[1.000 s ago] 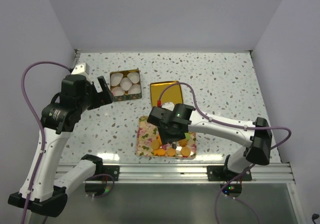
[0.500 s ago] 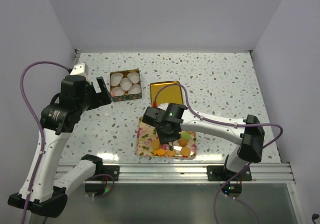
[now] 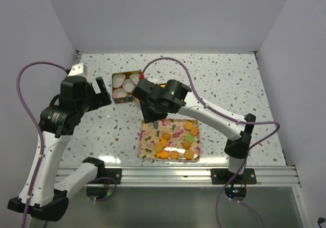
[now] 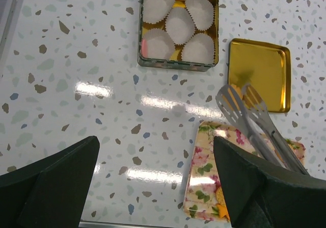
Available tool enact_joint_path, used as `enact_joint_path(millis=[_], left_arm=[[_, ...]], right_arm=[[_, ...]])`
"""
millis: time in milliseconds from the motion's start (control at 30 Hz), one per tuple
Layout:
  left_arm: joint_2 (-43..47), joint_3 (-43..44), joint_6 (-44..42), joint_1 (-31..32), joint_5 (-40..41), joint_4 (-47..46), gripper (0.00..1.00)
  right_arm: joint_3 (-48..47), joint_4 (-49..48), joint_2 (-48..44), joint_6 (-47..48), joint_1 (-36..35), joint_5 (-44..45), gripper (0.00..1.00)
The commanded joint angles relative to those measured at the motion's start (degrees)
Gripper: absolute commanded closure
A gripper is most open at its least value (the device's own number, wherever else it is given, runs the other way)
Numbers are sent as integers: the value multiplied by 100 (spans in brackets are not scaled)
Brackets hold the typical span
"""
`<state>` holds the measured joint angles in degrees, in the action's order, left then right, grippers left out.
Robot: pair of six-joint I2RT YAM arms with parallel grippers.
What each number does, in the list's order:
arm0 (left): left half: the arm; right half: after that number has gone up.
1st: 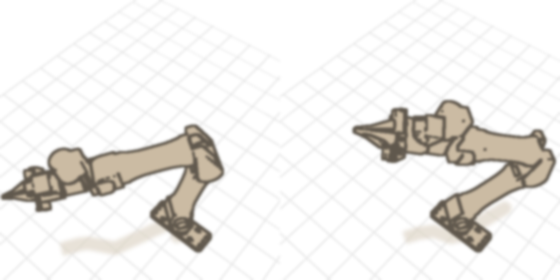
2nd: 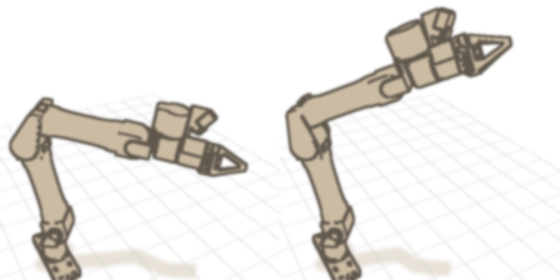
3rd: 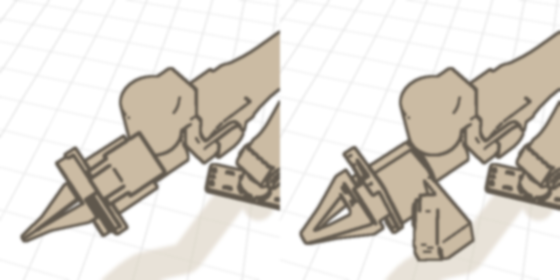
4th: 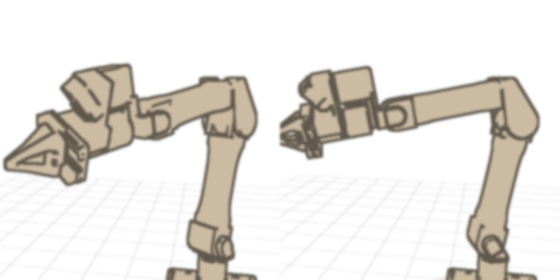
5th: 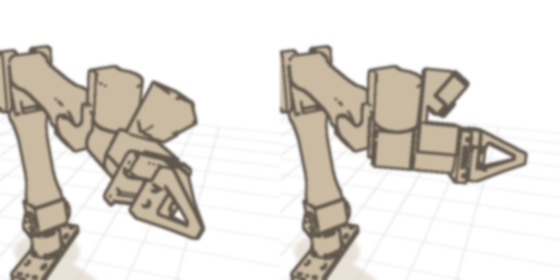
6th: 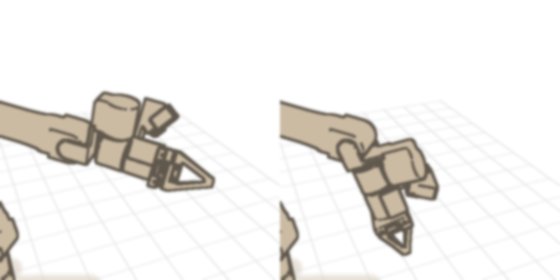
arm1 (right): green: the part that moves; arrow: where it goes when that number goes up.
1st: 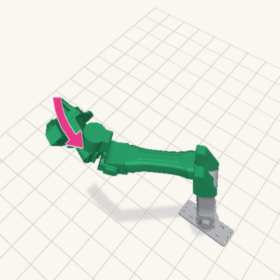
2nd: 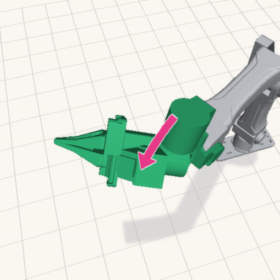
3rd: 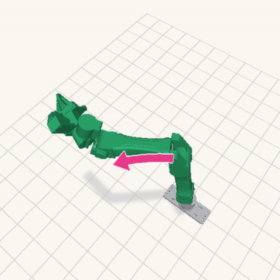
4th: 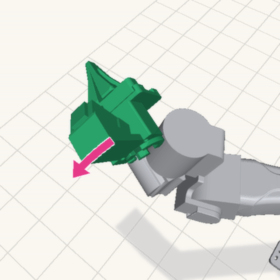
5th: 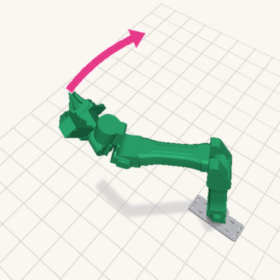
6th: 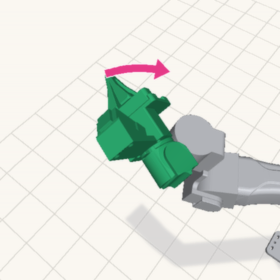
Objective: Pack the cookies
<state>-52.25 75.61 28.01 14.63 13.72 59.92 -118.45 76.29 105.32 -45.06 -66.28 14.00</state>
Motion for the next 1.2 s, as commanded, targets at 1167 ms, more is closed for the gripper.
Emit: enact_joint_path(millis=[1167], left_arm=[[-13, 586, 29, -4, -71, 81, 0]], right_arm=[[-2560, -361, 2607, 1245, 1311, -451, 64]])
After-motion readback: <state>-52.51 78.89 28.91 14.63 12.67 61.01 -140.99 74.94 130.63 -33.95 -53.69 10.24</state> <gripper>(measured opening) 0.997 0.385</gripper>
